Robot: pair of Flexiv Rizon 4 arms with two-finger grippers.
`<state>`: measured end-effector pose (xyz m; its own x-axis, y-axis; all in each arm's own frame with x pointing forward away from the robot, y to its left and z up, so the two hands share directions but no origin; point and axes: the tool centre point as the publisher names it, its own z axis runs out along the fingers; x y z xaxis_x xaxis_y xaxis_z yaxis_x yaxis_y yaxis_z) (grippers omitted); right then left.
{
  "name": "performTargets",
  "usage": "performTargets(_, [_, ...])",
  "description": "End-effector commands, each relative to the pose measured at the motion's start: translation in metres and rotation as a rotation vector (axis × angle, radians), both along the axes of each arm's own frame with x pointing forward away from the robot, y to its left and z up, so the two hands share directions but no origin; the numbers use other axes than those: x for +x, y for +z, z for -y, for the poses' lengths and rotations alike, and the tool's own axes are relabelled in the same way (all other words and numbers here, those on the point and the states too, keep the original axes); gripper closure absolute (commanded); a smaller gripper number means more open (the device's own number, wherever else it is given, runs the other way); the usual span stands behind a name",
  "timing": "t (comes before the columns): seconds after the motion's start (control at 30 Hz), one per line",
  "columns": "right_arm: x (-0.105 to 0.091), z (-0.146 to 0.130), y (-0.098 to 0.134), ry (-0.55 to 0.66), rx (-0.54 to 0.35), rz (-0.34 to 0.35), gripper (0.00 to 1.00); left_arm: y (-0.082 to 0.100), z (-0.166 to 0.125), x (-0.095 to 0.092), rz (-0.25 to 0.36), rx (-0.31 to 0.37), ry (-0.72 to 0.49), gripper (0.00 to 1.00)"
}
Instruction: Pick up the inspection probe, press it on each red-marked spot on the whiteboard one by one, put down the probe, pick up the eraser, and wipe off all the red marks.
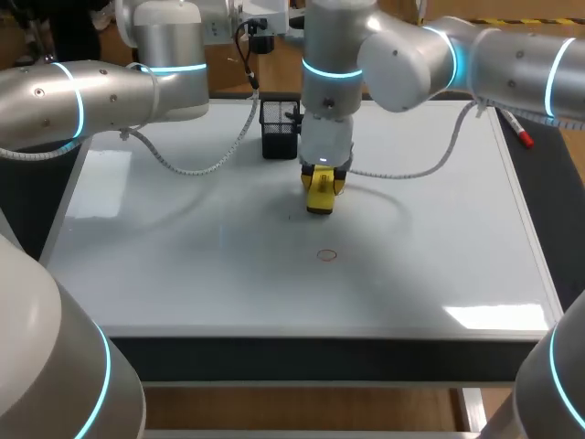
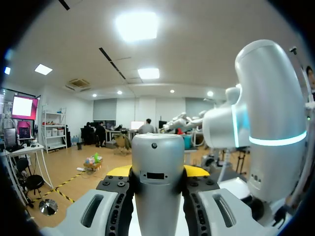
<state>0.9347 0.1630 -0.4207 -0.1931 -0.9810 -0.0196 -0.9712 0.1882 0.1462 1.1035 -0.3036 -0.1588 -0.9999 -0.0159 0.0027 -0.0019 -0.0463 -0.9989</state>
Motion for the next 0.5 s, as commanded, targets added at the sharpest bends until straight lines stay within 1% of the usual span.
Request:
performTargets(0.03, [0.002, 0.005, -0.003, -0.005, -0.002, -0.007, 1.00, 0.002, 0.000, 0.001, -0.002, 0.002, -0.003, 1.00])
performTargets(0.5, [-0.006, 0.036, -0.007, -0.082, -0.018, -0.030, 1.00, 0.002, 0.000, 0.001, -0.002, 0.002, -0.003, 1.00])
